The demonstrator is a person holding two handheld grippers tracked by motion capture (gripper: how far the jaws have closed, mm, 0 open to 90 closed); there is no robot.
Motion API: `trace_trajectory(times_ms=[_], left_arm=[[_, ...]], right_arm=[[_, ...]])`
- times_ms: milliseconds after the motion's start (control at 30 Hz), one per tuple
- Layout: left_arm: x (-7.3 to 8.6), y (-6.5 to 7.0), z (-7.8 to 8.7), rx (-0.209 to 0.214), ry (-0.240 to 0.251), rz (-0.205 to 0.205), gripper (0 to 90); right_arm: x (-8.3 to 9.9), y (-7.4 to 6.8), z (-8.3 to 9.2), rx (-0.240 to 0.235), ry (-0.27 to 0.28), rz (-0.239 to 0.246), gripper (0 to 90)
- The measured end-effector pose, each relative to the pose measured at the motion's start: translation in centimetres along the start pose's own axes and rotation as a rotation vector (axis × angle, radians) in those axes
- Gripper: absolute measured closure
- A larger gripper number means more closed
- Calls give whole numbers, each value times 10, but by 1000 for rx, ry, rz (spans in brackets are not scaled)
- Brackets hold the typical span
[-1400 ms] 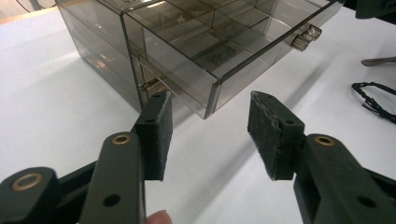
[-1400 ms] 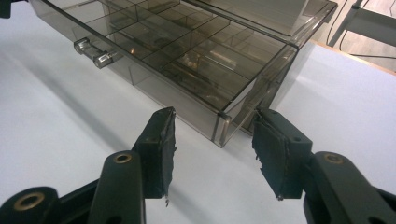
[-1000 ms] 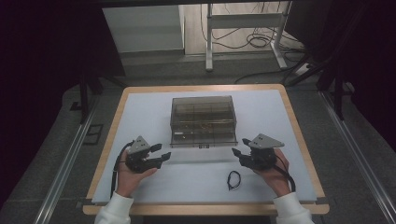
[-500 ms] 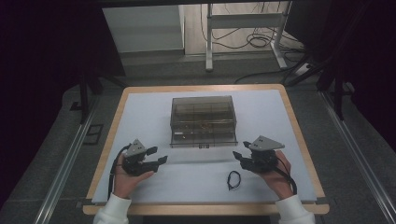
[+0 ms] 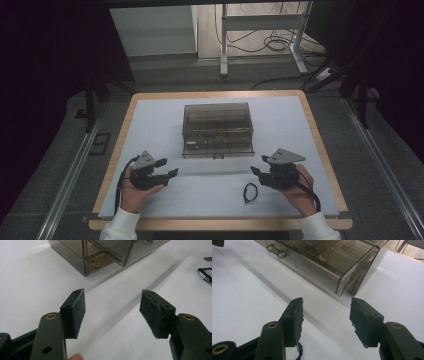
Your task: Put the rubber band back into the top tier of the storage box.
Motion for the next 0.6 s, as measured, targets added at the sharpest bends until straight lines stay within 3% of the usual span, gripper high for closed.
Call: trace_trajectory(times_ms=[600], left_arm=[[2, -6, 3, -11, 5, 11, 369]], right_arm=[[10, -12, -3, -52, -101, 16, 460]])
Point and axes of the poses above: each handheld gripper's, and its own axes: z roughly backward along the jaws, x roughly out of its underside, y roughly to its right, the point moved 6 cm from there along -z, roughly forward along the jaws, and after that the axes turned 3 degrees about -y, right-handed, at the moved point
